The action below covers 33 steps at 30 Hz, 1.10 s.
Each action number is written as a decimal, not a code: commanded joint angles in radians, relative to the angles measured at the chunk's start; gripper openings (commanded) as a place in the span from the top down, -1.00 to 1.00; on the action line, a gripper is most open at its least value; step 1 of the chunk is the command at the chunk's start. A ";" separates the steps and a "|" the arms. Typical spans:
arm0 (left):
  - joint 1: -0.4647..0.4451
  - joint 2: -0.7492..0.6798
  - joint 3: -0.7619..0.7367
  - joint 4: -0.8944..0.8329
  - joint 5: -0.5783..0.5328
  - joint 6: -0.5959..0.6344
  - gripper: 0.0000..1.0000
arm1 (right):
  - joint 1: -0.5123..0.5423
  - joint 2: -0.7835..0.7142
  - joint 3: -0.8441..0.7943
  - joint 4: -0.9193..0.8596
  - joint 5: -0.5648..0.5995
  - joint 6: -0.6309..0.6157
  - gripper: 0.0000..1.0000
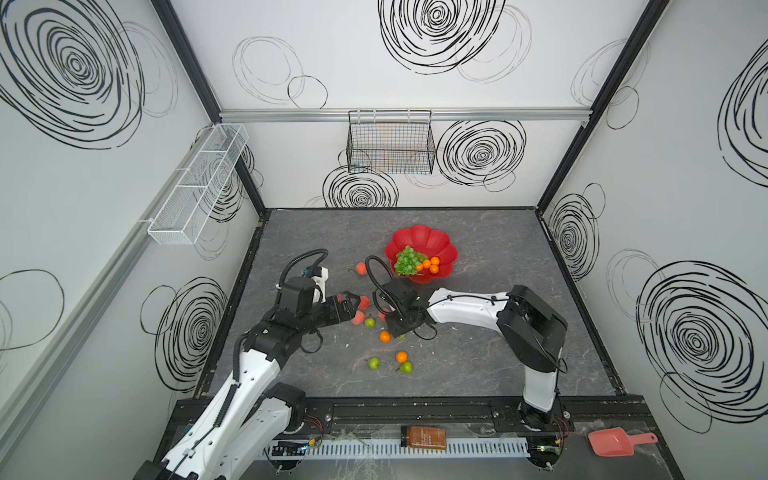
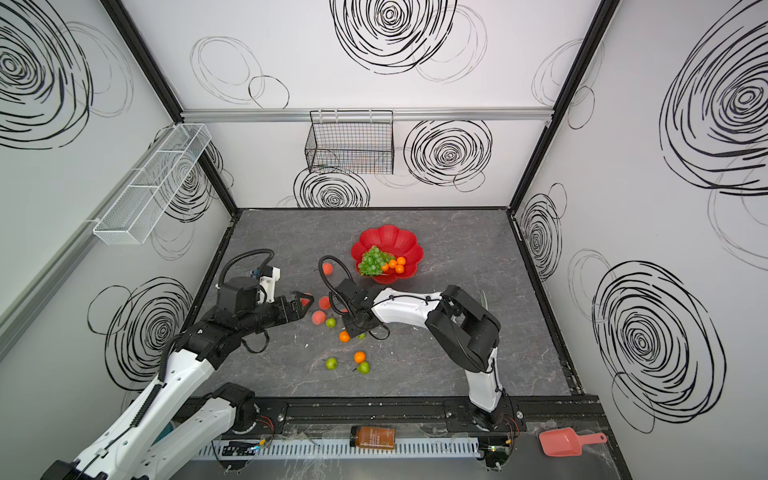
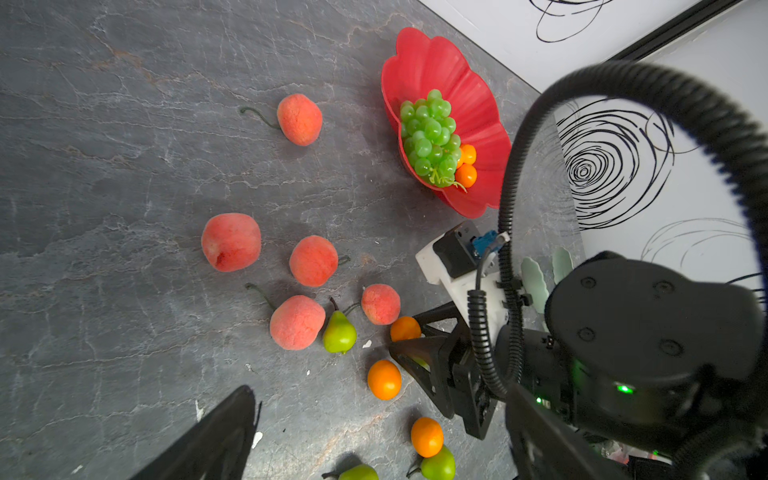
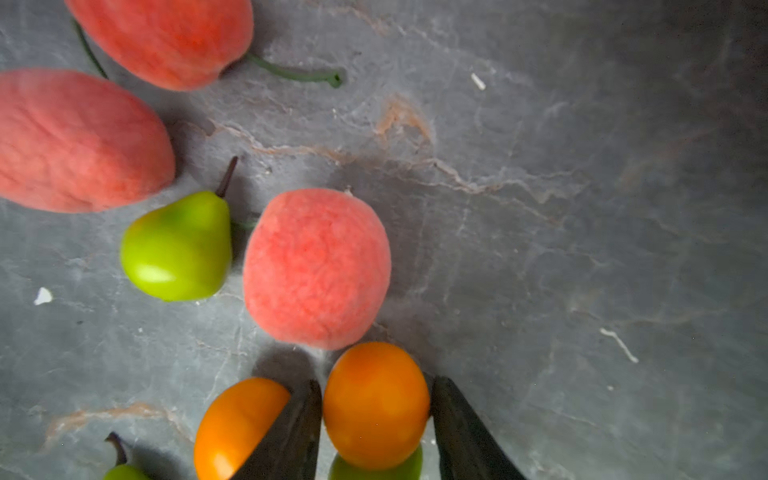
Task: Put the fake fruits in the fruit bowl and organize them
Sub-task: 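Lower and close the right gripper on the kumquat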
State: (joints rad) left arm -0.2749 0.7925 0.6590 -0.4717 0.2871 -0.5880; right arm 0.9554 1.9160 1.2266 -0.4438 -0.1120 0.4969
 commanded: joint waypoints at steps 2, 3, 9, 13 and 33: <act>-0.004 -0.010 0.013 0.032 -0.003 0.007 -0.92 | 0.007 0.023 0.033 -0.016 0.028 0.006 0.07; -0.004 -0.010 0.014 0.031 -0.002 0.008 -0.92 | 0.006 0.023 0.037 -0.017 0.032 0.006 0.08; -0.004 -0.015 0.016 0.027 -0.003 0.019 -0.92 | 0.005 0.022 0.048 -0.023 0.041 0.005 0.13; -0.004 -0.018 0.016 0.025 -0.002 0.019 -0.92 | 0.006 0.022 0.051 -0.023 0.041 0.006 0.17; -0.130 0.075 0.063 0.122 -0.007 0.049 -0.92 | -0.068 -0.208 -0.058 0.021 0.063 0.042 0.30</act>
State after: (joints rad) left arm -0.3771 0.8505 0.6827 -0.4232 0.2897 -0.5510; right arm 0.9169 1.7706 1.1969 -0.4355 -0.0731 0.5163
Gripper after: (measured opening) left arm 0.962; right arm 0.351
